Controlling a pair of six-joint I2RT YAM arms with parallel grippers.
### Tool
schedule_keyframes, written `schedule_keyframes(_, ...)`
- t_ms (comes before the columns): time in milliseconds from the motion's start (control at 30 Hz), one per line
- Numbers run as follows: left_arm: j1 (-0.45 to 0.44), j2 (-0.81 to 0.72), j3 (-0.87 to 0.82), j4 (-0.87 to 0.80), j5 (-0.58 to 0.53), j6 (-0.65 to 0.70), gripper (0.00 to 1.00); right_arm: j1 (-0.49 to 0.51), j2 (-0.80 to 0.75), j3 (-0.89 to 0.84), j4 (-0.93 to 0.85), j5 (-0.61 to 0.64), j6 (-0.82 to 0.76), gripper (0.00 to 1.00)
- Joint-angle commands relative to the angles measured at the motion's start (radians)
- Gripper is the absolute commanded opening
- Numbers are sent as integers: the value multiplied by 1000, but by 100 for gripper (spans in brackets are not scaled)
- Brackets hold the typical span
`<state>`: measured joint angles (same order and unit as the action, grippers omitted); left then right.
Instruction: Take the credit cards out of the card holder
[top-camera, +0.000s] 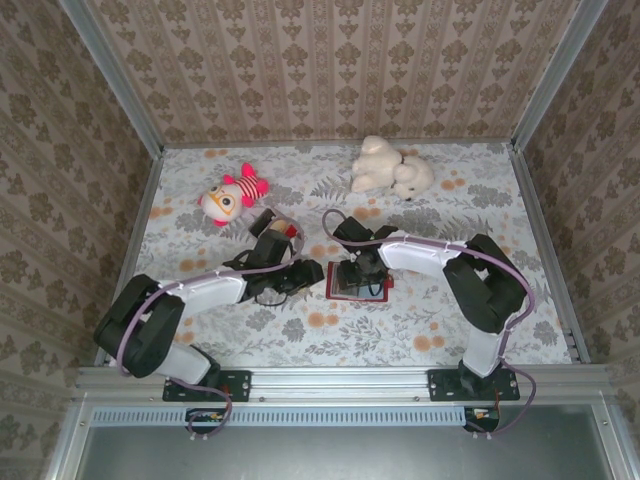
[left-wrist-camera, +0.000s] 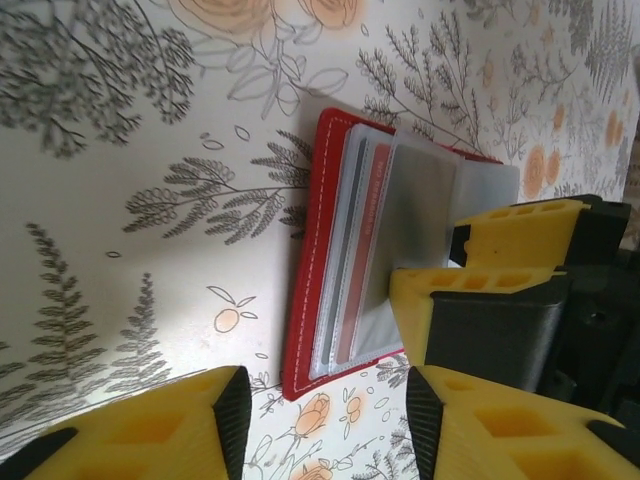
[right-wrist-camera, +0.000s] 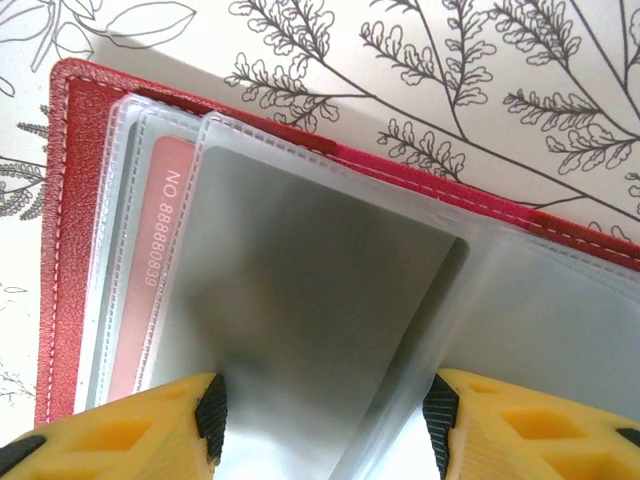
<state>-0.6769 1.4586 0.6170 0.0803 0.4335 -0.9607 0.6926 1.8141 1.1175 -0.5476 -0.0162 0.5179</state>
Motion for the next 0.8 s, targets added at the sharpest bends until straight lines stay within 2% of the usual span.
schedule_keyframes(0, -30, 42, 33, 50, 40, -8, 42, -31, 13, -60, -30, 6, -19, 54)
schedule_keyframes(233, -89, 127, 98, 54, 50, -3, 34, -50, -27, -86, 5, -39, -18, 51)
schedule_keyframes(600, -110, 216, 126, 84, 53, -44, 28, -61, -30, -109, 43, -54, -9, 45)
schedule_keyframes(767, -111, 222, 160, 9, 24, -7, 27, -64, -36, -109, 46, -69, -9, 44)
